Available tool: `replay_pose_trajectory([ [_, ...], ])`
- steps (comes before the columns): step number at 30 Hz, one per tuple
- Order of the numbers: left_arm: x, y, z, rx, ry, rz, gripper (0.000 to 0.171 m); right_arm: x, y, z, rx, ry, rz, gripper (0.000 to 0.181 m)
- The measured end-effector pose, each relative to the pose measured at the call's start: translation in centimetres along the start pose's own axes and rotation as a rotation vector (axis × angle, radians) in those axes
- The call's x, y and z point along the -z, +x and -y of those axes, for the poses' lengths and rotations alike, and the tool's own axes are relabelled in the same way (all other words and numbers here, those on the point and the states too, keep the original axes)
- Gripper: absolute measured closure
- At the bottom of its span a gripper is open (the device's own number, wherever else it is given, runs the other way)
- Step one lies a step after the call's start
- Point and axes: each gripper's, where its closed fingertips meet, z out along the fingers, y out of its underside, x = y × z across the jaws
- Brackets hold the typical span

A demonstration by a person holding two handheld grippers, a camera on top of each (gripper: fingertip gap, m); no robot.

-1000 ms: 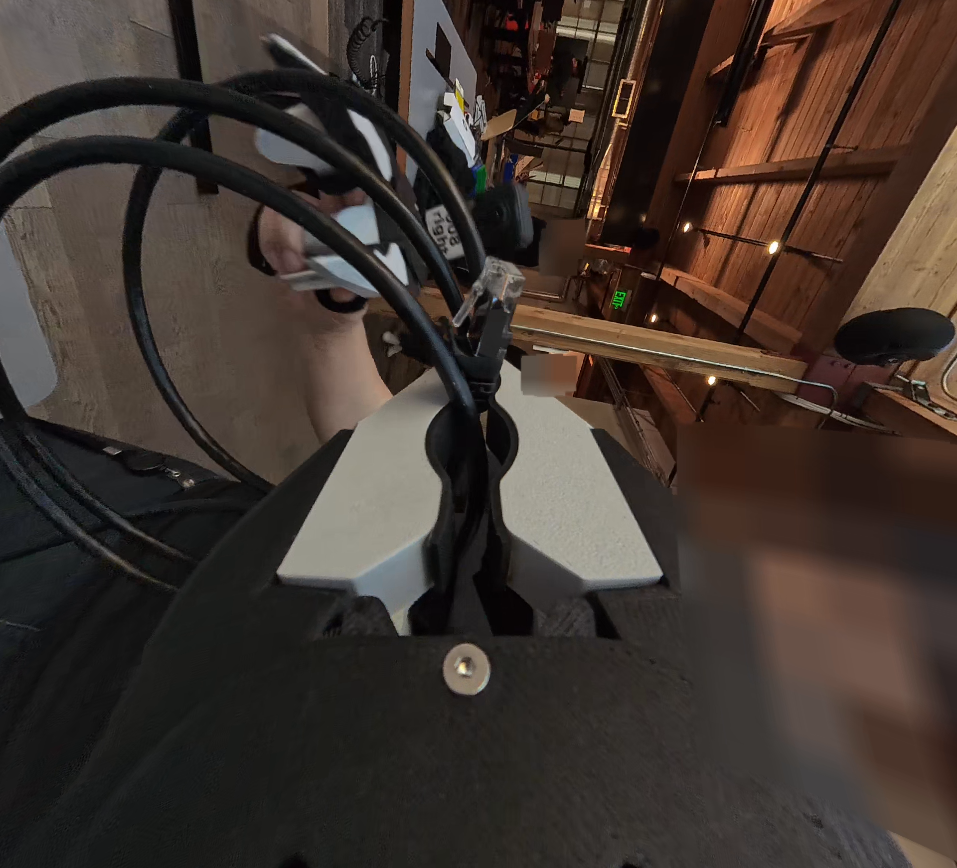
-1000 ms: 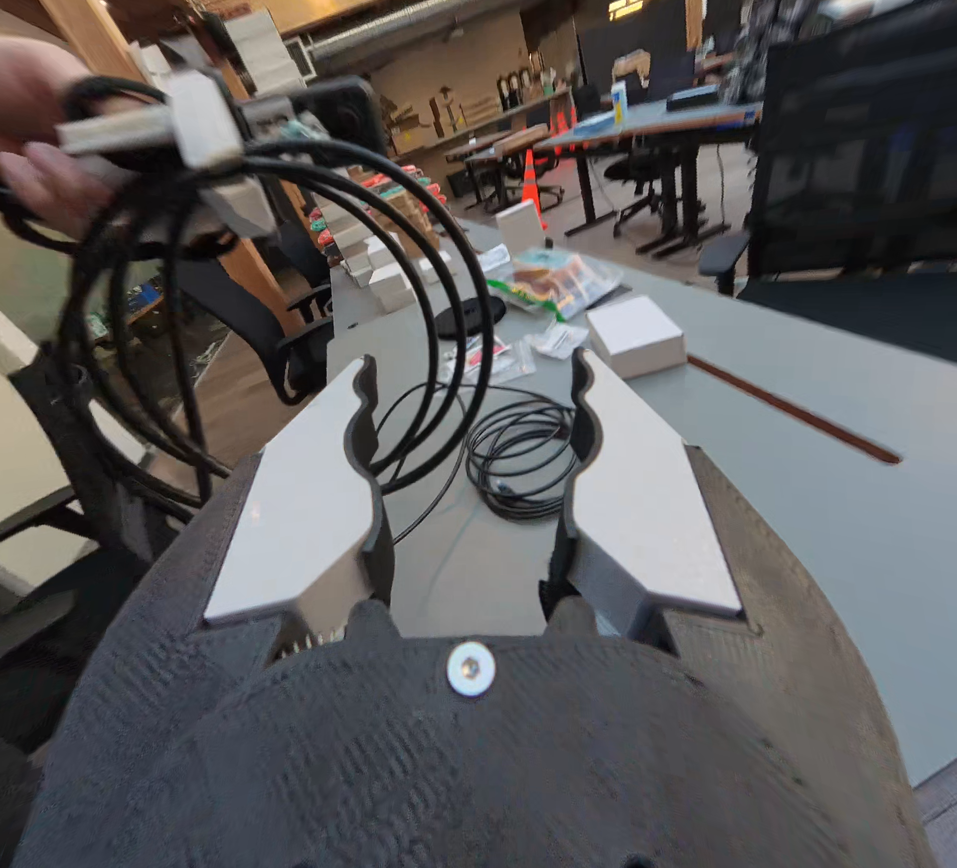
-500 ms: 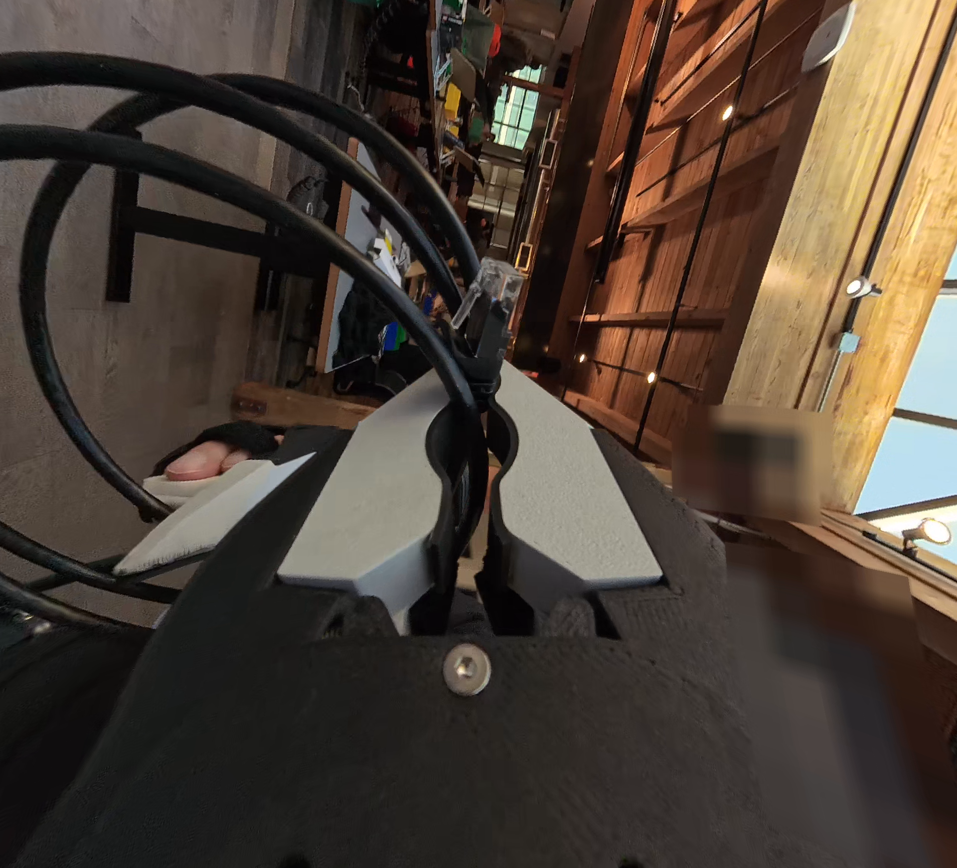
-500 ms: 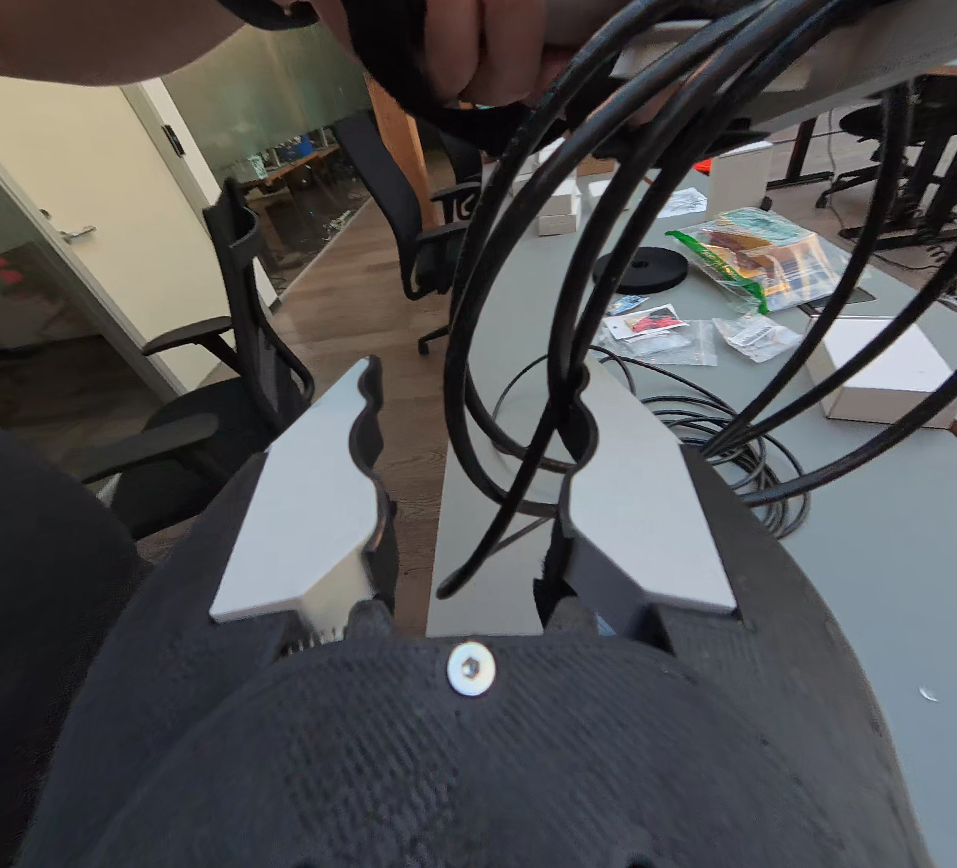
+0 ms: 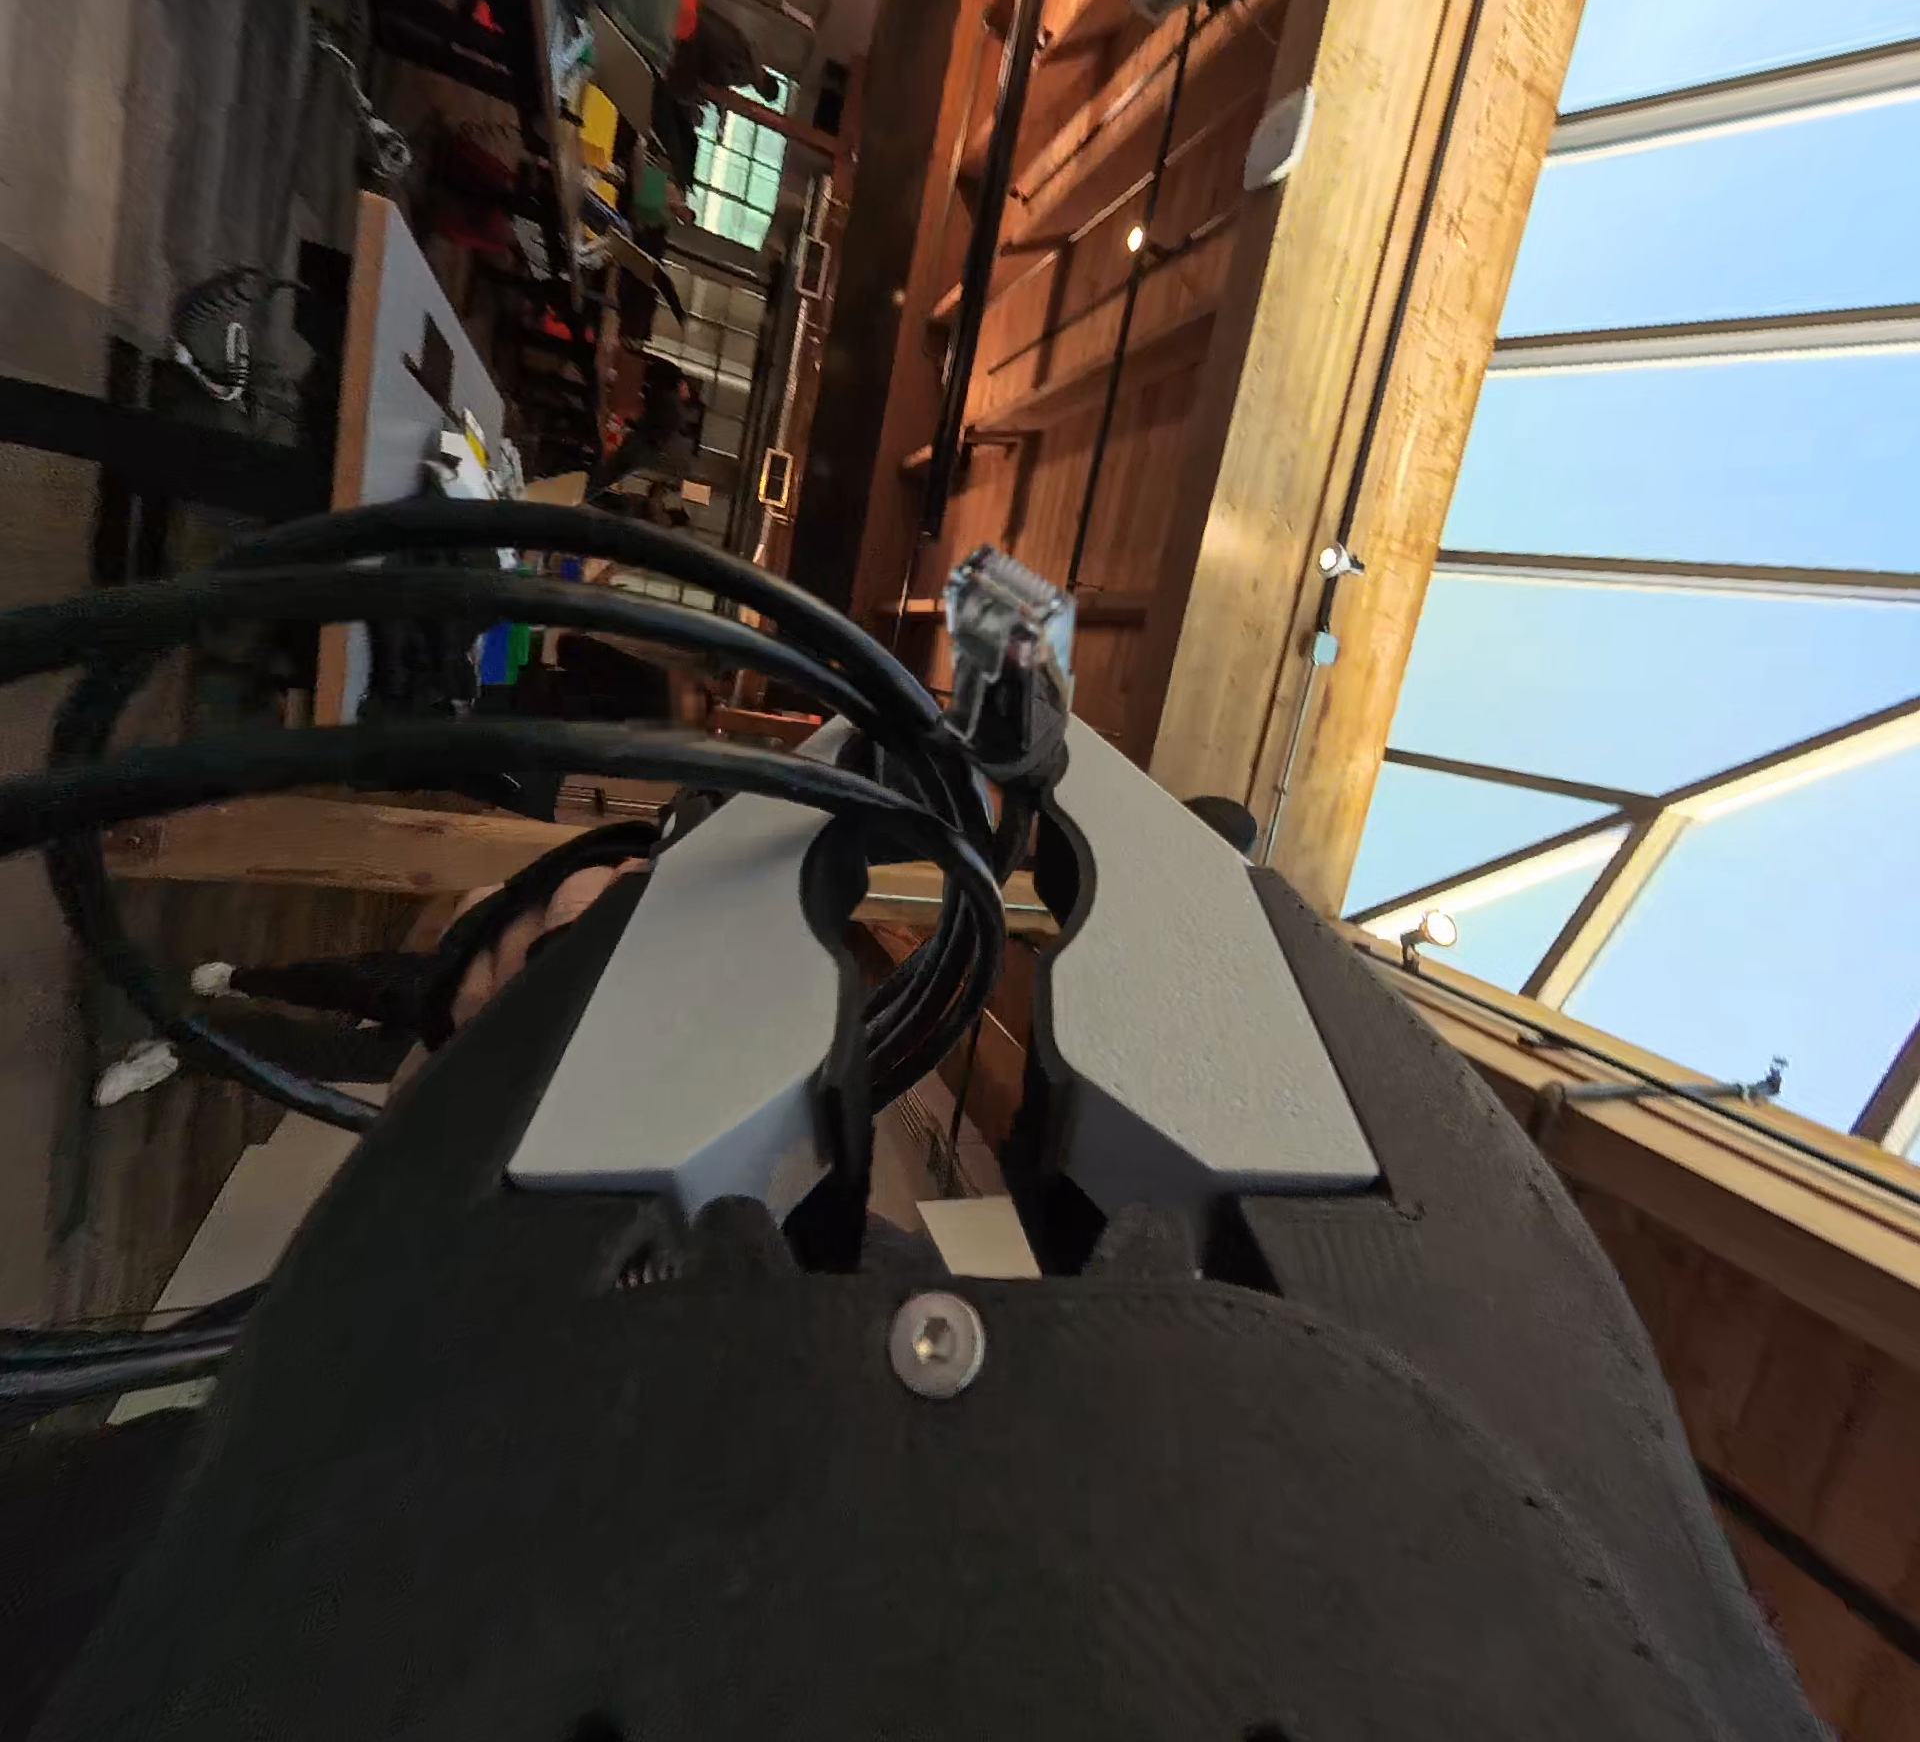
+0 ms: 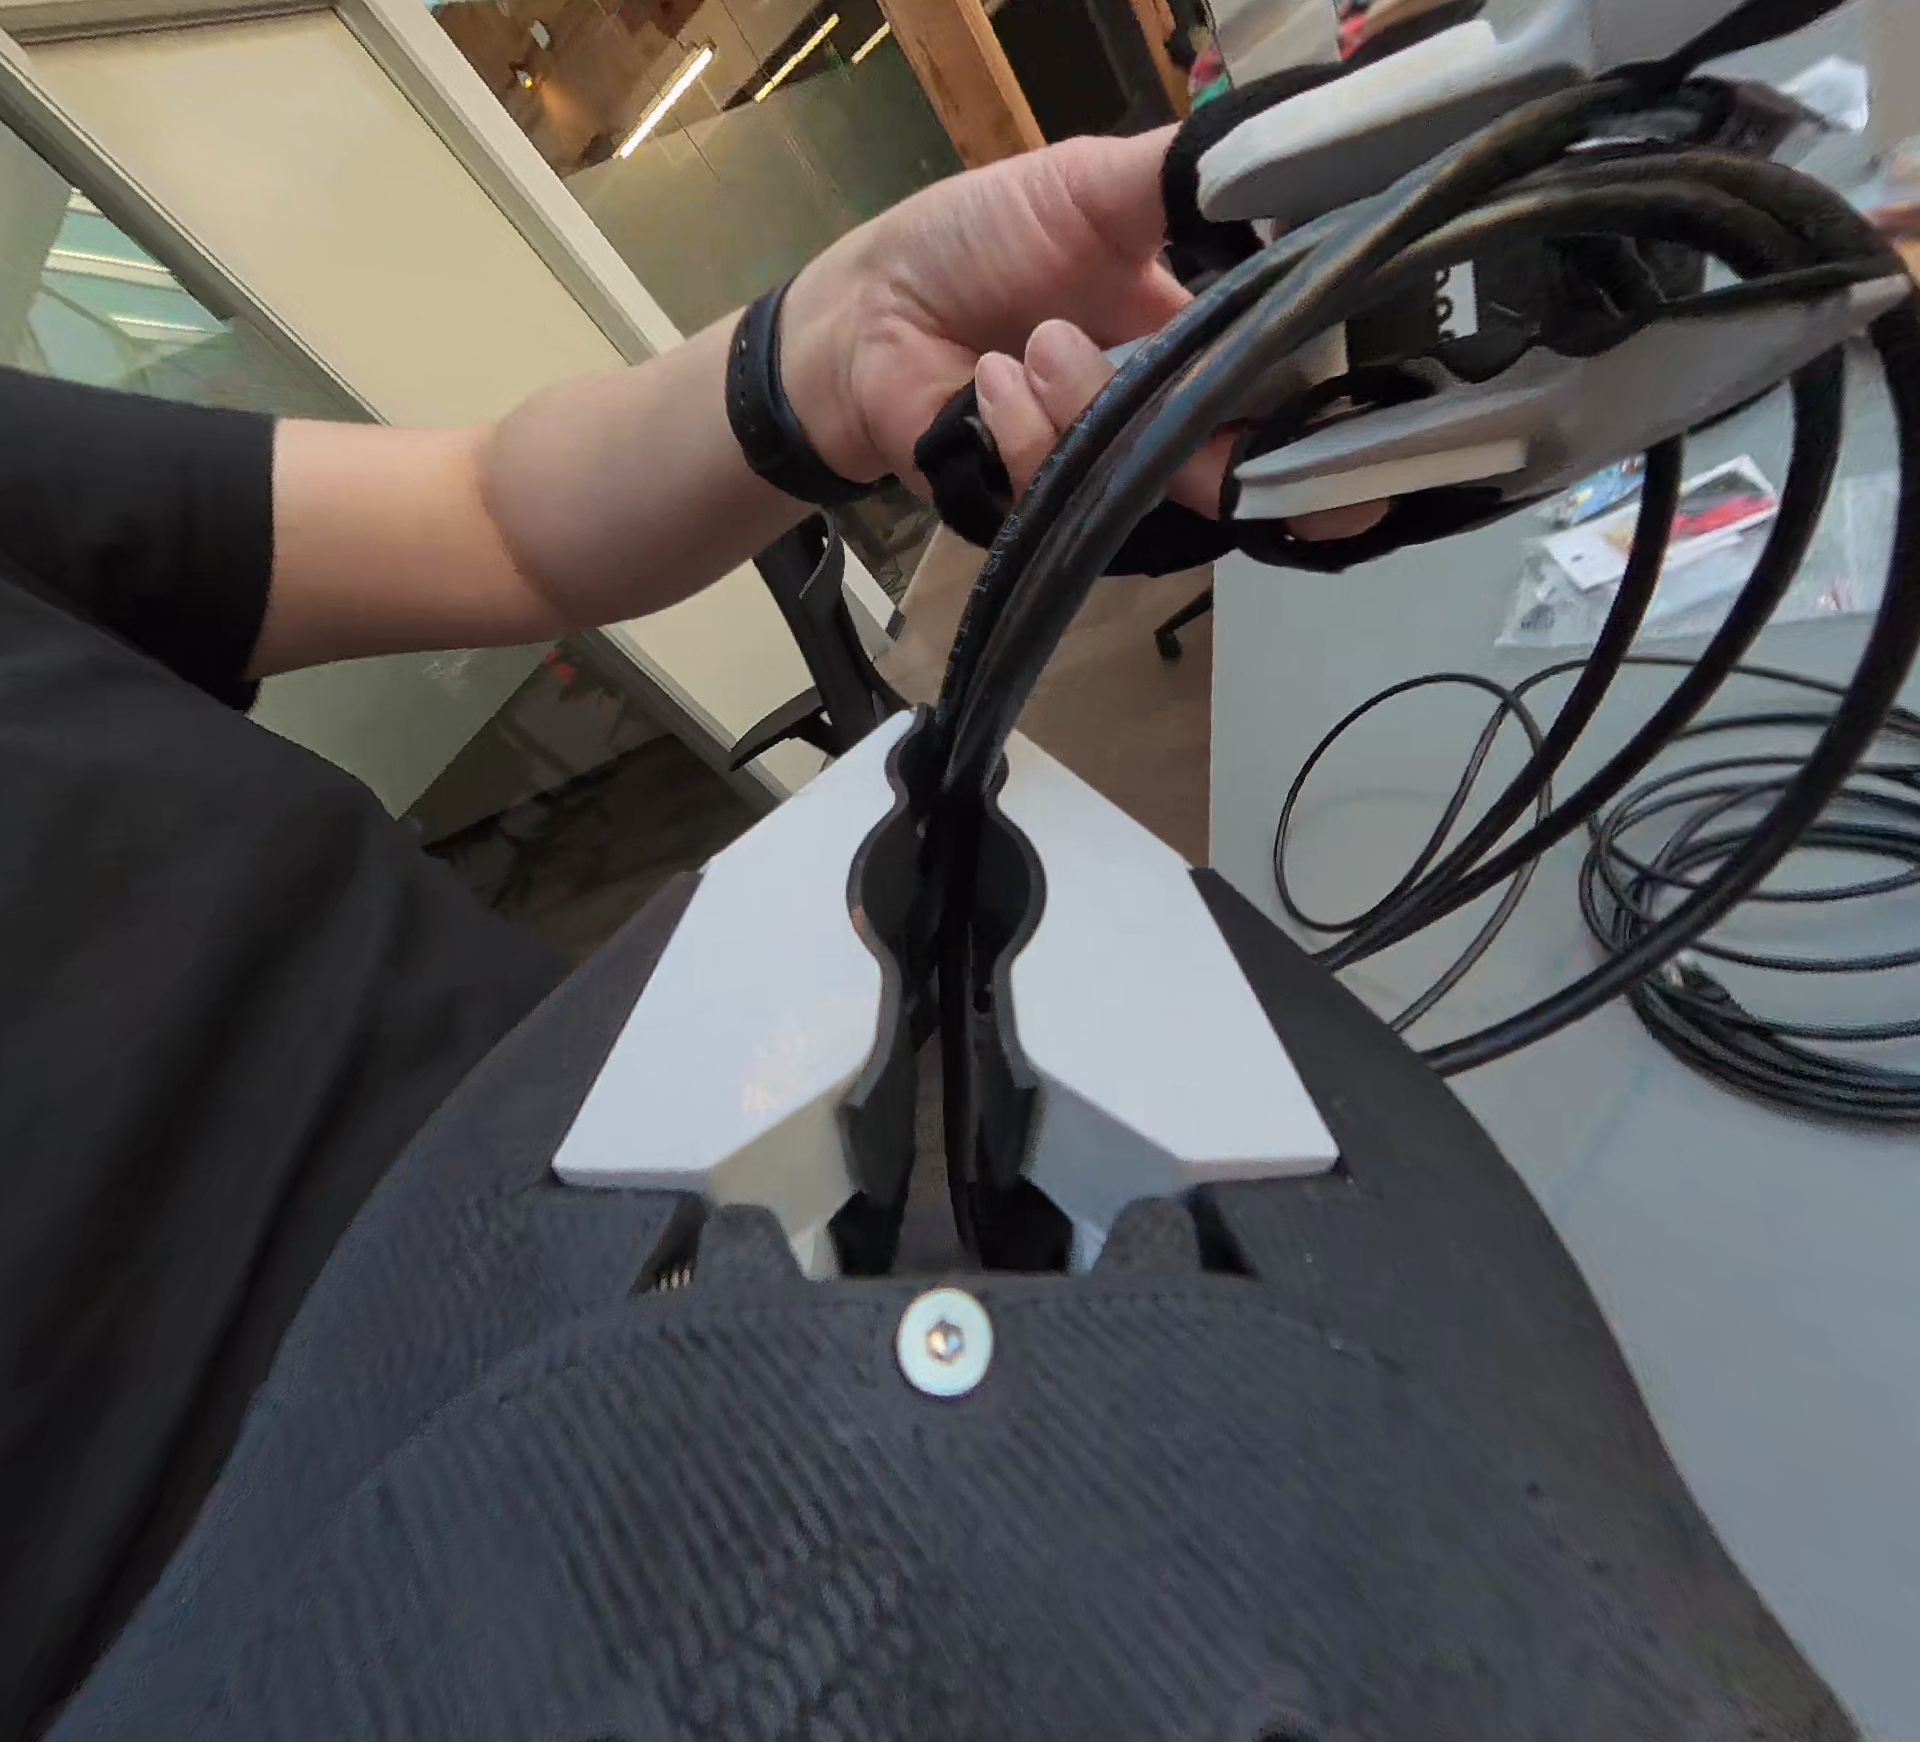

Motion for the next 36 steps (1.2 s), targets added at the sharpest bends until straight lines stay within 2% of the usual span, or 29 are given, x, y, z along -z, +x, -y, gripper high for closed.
replay_pose_trajectory([
  [4,0.5,1.9,-1.9,-0.109,-0.150,-0.123,0.121,0.8,-1.5,2.8,-0.228,-0.063,0.018,0.181],
  [7,2.4,3.4,-4.7,-0.249,-0.290,-0.224,0.118,1.7,-1.6,5.5,-0.365,-0.048,0.005,0.181],
  [8,3.0,3.0,-6.0,-0.365,-0.322,-0.196,0.113,1.8,-1.6,6.3,-0.401,-0.046,-0.003,0.181],
  [10,3.3,0.7,-8.9,-0.699,-0.404,-0.043,0.104,1.7,-1.8,7.6,-0.475,-0.058,-0.017,0.181],
  [11,3.1,-0.3,-10.3,-0.860,-0.436,0.018,0.092,1.5,-1.8,8.2,-0.511,-0.065,-0.025,0.181],
  [12,2.7,-0.2,-11.8,-0.989,-0.453,0.013,0.081,1.2,-1.9,8.7,-0.550,-0.069,-0.031,0.181],
  [15,0.9,0.9,-14.3,-1.289,-0.424,-0.017,0.084,-0.1,-2.3,10.7,-0.659,-0.048,-0.024,0.181],
  [18,-0.2,1.7,-14.7,-1.468,-0.372,-0.038,0.102,-1.3,-3.6,13.3,-0.774,0.031,0.054,0.181],
  [20,-0.2,3.0,-15.8,-1.446,-0.384,-0.152,0.134,-1.8,-4.1,14.8,-0.823,0.096,0.090,0.181],
  [22,-0.1,4.2,-16.3,-1.439,-0.384,-0.201,0.148,-1.7,-4.4,15.9,-0.866,0.166,0.123,0.181],
  [24,-0.2,4.4,-15.4,-1.475,-0.353,-0.117,0.157,-1.1,-3.7,16.4,-0.885,0.232,0.108,0.181],
  [26,-0.1,4.0,-14.5,-1.458,-0.389,0.003,0.168,-0.2,-3.0,16.3,-0.916,0.279,0.111,0.180],
  [29,0.6,3.4,-14.3,-1.338,-0.514,0.187,0.170,0.5,-3.0,15.6,-0.941,0.299,0.190,0.171],
  [31,1.4,3.9,-14.8,-1.254,-0.586,0.260,0.170,0.9,-3.9,15.1,-0.908,0.284,0.272,0.159],
  [33,2.2,4.8,-14.8,-1.170,-0.612,0.328,0.170,1.6,-4.5,14.4,-0.838,0.276,0.309,0.139],
  [36,3.6,5.9,-14.1,-1.073,-0.622,0.447,0.170,3.3,-5.8,12.4,-0.675,0.249,0.341,0.137],
])
